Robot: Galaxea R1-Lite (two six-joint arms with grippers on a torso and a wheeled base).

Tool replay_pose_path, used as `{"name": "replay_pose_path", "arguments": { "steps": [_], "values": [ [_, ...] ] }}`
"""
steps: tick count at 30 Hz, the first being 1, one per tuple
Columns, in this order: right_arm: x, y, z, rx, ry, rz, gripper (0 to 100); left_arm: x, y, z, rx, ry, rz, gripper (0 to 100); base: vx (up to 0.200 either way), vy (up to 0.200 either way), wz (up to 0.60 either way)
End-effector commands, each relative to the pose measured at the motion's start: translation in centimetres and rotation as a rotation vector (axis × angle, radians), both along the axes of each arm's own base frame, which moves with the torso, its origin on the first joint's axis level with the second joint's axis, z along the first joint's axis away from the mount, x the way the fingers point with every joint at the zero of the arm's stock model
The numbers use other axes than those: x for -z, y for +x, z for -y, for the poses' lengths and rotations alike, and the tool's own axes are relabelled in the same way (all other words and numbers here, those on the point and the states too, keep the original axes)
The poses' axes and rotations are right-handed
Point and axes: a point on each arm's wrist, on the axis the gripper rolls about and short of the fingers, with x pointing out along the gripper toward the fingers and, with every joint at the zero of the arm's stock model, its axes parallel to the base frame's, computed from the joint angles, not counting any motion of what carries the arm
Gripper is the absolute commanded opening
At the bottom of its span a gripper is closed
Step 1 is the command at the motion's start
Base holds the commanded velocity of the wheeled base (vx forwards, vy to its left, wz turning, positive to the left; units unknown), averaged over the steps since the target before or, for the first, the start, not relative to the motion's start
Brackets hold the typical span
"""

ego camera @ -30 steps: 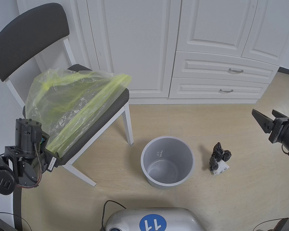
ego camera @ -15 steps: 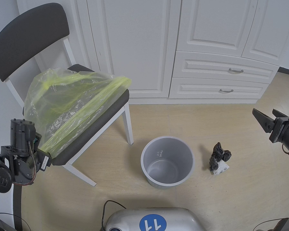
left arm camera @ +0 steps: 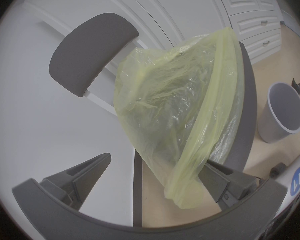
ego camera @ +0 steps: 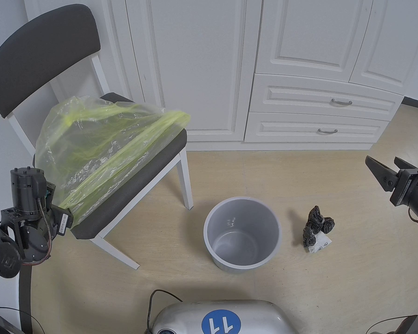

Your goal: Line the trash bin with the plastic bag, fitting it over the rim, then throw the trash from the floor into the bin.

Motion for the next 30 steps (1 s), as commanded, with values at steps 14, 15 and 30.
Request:
{"name": "replay_pose_path", "arguments": {
  "steps": [14,15,30],
  "values": [
    [-0.1,-0.1,0.0,-0.006,0.004,0.005,100,2.0,0.9,0.1,-0.019,0.022,-0.036,100,0.000,0.000,0.00],
    [-0.1,-0.1,0.0,-0.008,0.004,0.005,100,2.0,0.9,0.1,-0.019,0.022,-0.036,100,0.000,0.000,0.00],
    [-0.1,0.0,0.0,-0.008,0.004,0.007,100,1.2,1.4,-1.0,-0.061,0.035,0.005,100,0.000,0.000,0.00]
  ]
}}
